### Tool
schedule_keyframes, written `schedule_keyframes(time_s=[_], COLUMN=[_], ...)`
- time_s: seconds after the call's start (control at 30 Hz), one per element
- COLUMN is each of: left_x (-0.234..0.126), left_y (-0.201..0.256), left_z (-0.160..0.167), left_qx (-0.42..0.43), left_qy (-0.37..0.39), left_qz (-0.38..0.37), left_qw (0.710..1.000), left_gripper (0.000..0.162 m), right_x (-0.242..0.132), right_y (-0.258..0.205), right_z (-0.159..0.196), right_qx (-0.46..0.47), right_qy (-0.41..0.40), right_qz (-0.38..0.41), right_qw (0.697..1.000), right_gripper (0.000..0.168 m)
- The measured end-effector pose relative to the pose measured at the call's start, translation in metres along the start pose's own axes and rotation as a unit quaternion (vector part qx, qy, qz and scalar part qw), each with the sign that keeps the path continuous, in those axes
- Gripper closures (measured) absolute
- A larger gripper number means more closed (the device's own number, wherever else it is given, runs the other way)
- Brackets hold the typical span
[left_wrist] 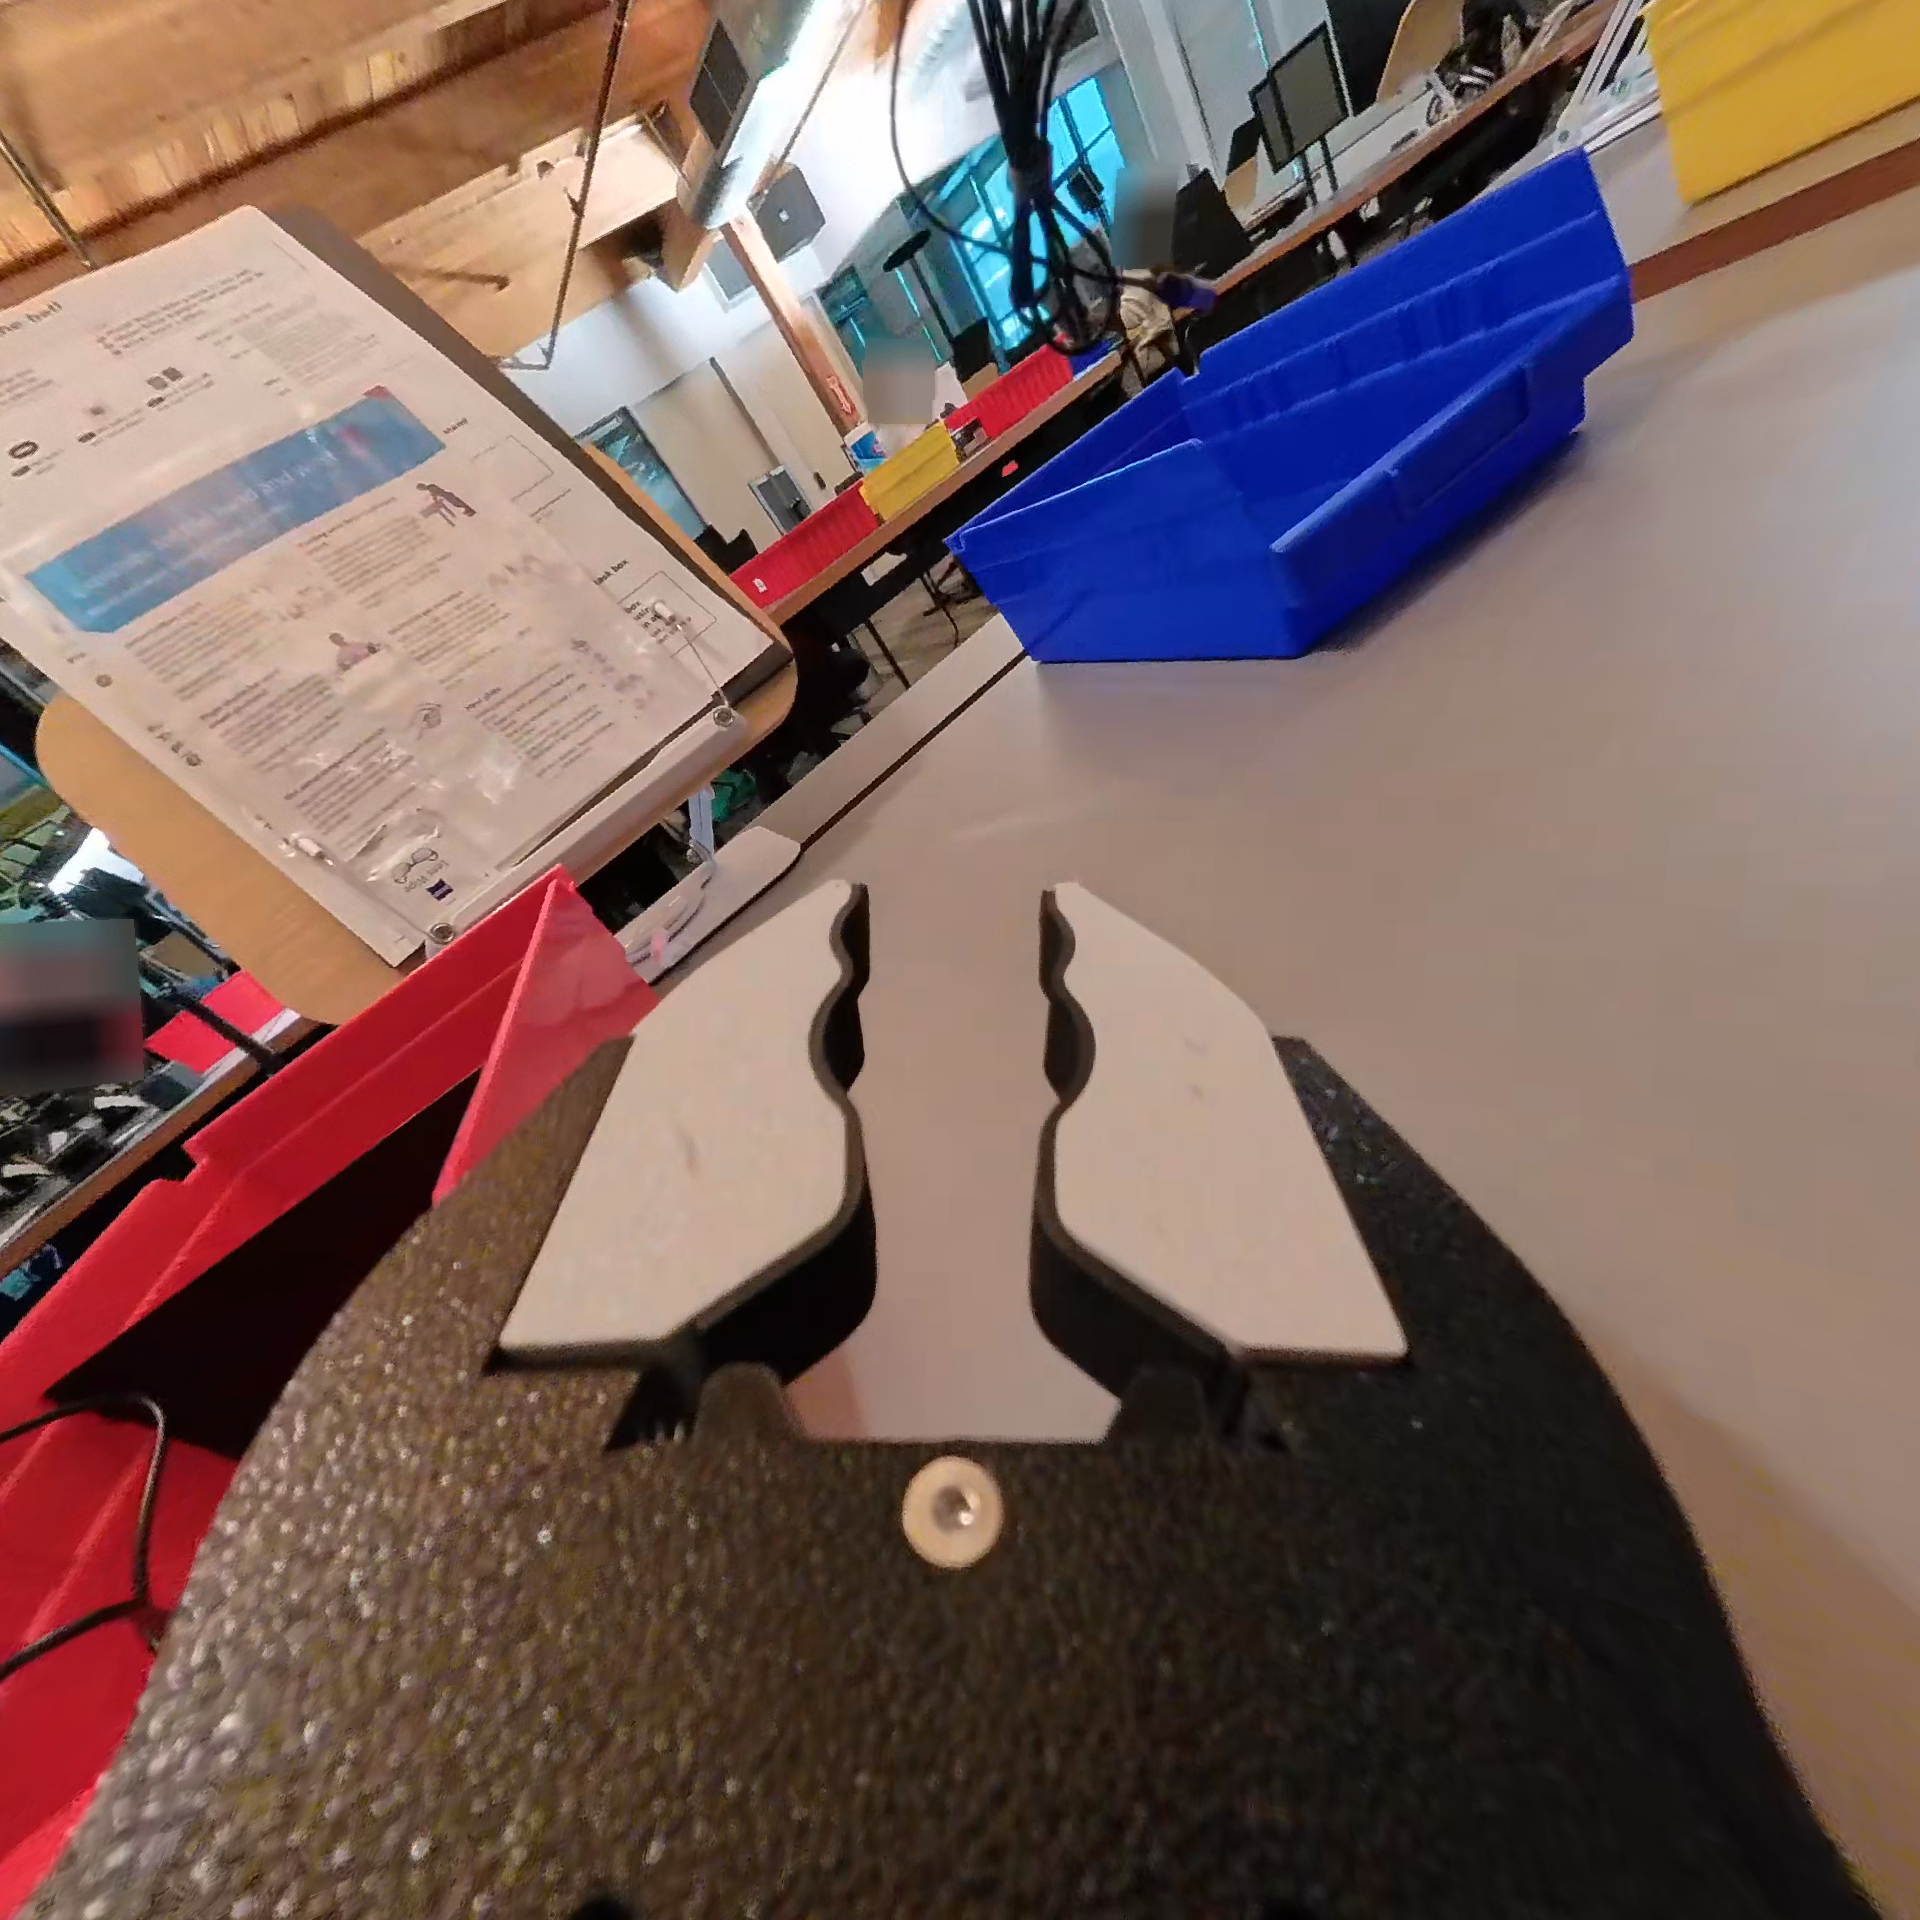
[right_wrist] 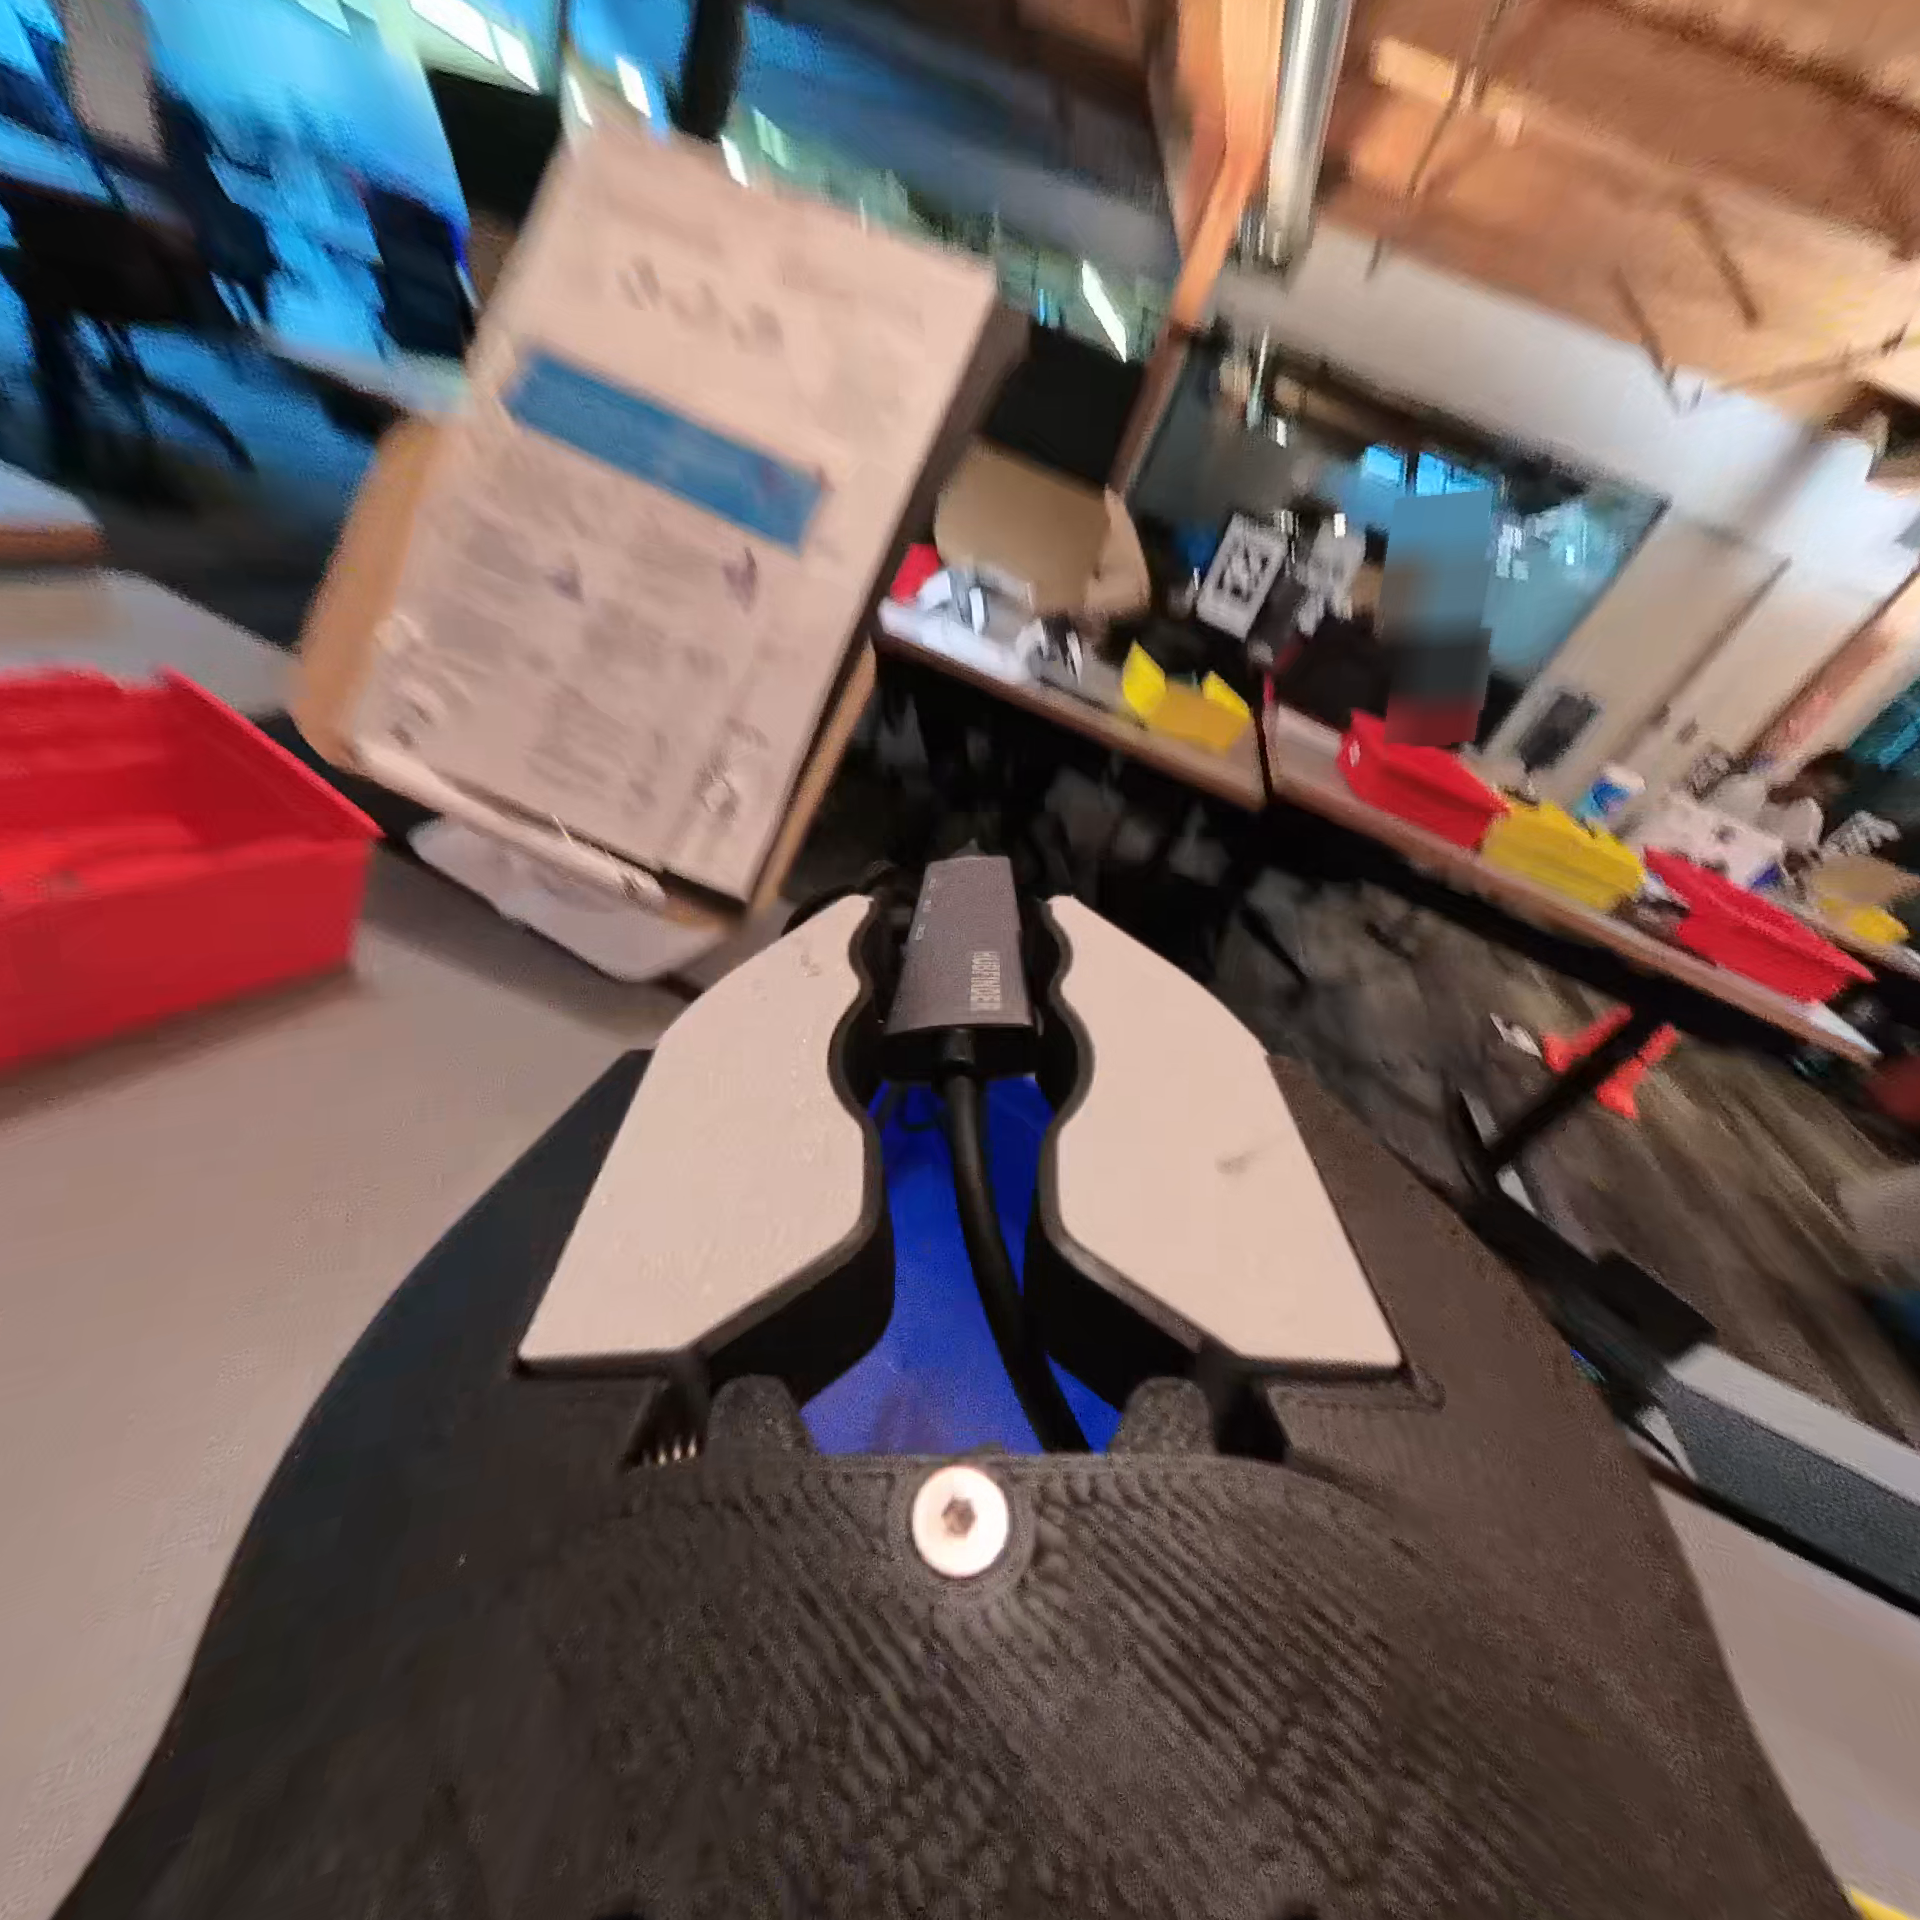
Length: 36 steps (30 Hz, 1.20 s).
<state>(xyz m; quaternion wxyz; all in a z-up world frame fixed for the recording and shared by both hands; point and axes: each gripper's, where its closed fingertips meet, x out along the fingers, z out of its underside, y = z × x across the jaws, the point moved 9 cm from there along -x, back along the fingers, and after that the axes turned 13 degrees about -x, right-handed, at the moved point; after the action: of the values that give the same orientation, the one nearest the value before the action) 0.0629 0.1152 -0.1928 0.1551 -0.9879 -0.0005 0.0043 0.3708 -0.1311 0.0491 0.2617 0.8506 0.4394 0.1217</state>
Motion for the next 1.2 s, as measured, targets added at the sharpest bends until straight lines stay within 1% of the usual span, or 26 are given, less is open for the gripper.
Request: schedule_keyframes(time_s=[0.07,0.13,0.2,0.33,0.47,0.5,0.57,0.6,0.63,0.7,0.73,0.77,0.8,0.87,0.9,0.97,1.07,1.13,1.2], left_x=[0.000,-0.001,-0.001,-0.004,-0.006,-0.006,-0.006,-0.006,-0.006,-0.006,-0.006,-0.006,-0.006,-0.005,-0.006,-0.006,-0.006,-0.006,-0.006], left_y=[0.002,0.004,0.005,0.008,0.013,0.014,0.015,0.015,0.015,0.015,0.015,0.015,0.016,0.017,0.017,0.018,0.019,0.019,0.019], left_z=[0.000,0.000,0.001,0.001,0.002,0.003,0.003,0.003,0.003,0.003,0.003,0.003,0.003,0.004,0.004,0.004,0.005,0.005,0.005], left_qx=[0.010,0.019,0.025,0.042,0.068,0.073,0.080,0.081,0.080,0.077,0.077,0.078,0.080,0.085,0.087,0.091,0.096,0.099,0.102], left_qy=[0.001,0.004,0.007,0.018,0.028,0.030,0.029,0.029,0.030,0.029,0.029,0.028,0.028,0.026,0.026,0.027,0.026,0.026,0.025], left_qz=[0.003,0.005,0.006,0.004,0.007,0.008,0.009,0.010,0.010,0.011,0.012,0.013,0.014,0.016,0.017,0.017,0.018,0.018,0.017], left_qw=[1.000,1.000,1.000,0.999,0.997,0.997,0.996,0.996,0.996,0.997,0.997,0.996,0.996,0.996,0.996,0.995,0.995,0.995,0.994], left_gripper=[0.132,0.133,0.134,0.136,0.139,0.139,0.139,0.139,0.139,0.139,0.139,0.139,0.140,0.140,0.140,0.140,0.140,0.140,0.140], right_x=[0.027,0.053,0.074,0.101,0.107,0.105,0.098,0.091,0.084,0.069,0.063,0.058,0.053,0.044,0.040,0.034,0.030,0.029,0.028], right_y=[0.003,0.000,-0.004,-0.011,-0.010,-0.010,-0.013,-0.014,-0.014,-0.017,-0.021,-0.026,-0.029,-0.035,-0.039,-0.049,-0.061,-0.066,-0.071], right_z=[0.021,0.045,0.065,0.088,0.125,0.138,0.162,0.169,0.174,0.174,0.172,0.171,0.171,0.168,0.165,0.160,0.163,0.167,0.166], right_qx=[-0.011,0.012,0.052,0.183,0.275,0.296,0.315,0.294,0.258,0.180,0.154,0.136,0.119,0.098,0.094,0.091,0.076,0.057,0.040], right_qy=[-0.070,-0.123,-0.153,-0.119,-0.060,-0.065,-0.109,-0.131,-0.156,-0.176,-0.179,-0.192,-0.213,-0.241,-0.240,-0.221,-0.236,-0.260,-0.260], right_qz=[-0.005,-0.027,-0.041,-0.066,-0.038,-0.035,-0.039,-0.038,-0.023,-0.009,-0.023,-0.033,-0.032,-0.018,-0.012,-0.005,0.021,0.030,0.035], right_qw=[0.997,0.992,0.986,0.974,0.959,0.952,0.942,0.946,0.953,0.968,0.971,0.971,0.969,0.965,0.966,0.971,0.968,0.964,0.964], right_gripper=[0.142,0.143,0.142,0.142,0.141,0.141,0.141,0.135,0.126,0.129,0.132,0.132,0.129,0.119,0.116,0.117,0.123,0.124,0.126])
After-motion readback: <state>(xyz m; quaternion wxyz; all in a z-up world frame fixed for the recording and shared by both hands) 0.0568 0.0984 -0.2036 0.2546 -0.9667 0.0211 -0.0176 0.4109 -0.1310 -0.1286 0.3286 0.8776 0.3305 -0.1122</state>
